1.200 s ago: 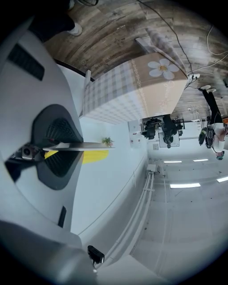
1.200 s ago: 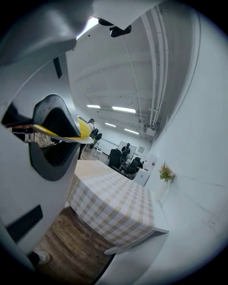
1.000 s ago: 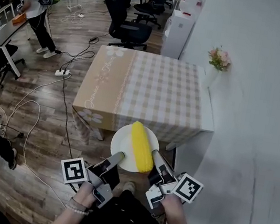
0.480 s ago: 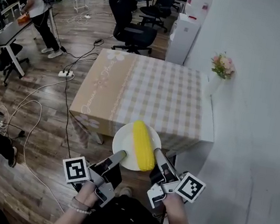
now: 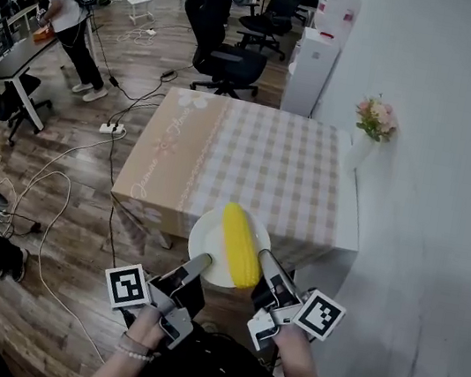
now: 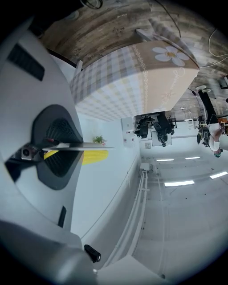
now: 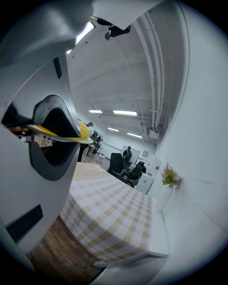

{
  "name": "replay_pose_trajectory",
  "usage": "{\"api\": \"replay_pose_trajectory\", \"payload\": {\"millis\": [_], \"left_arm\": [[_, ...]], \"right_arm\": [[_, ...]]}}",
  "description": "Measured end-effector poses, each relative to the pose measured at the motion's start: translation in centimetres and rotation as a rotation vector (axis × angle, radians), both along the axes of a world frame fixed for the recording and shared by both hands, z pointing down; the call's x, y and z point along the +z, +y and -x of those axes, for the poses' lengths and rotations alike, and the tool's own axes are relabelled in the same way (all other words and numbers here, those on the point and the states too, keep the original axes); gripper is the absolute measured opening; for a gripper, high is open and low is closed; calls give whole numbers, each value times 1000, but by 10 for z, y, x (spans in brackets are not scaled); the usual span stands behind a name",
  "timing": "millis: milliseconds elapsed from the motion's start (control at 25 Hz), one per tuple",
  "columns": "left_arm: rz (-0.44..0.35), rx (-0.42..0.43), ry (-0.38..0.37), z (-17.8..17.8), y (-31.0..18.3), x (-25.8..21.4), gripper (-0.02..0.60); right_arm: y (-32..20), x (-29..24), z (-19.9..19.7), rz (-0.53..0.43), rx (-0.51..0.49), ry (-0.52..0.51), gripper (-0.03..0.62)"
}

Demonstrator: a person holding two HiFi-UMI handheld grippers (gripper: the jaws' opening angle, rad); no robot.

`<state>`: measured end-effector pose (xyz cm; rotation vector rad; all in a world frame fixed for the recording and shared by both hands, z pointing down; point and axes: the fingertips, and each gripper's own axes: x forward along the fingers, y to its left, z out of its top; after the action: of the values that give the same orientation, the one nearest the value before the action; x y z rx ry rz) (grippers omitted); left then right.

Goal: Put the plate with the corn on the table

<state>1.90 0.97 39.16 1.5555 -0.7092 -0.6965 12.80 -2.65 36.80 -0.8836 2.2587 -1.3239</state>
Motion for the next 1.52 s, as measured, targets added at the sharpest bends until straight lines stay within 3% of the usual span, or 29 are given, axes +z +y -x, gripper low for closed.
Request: {"api": "replay_pose_trajectory", "payload": {"millis": [840,1520], "left_arm": [[28,-11,-16,7,-18,10,38],[72,20,-53,26,-104,38,37]], "right_arm": [[-21,10,7,25,-14,0,60],[-105,40,26,73,-13,27,60]]}}
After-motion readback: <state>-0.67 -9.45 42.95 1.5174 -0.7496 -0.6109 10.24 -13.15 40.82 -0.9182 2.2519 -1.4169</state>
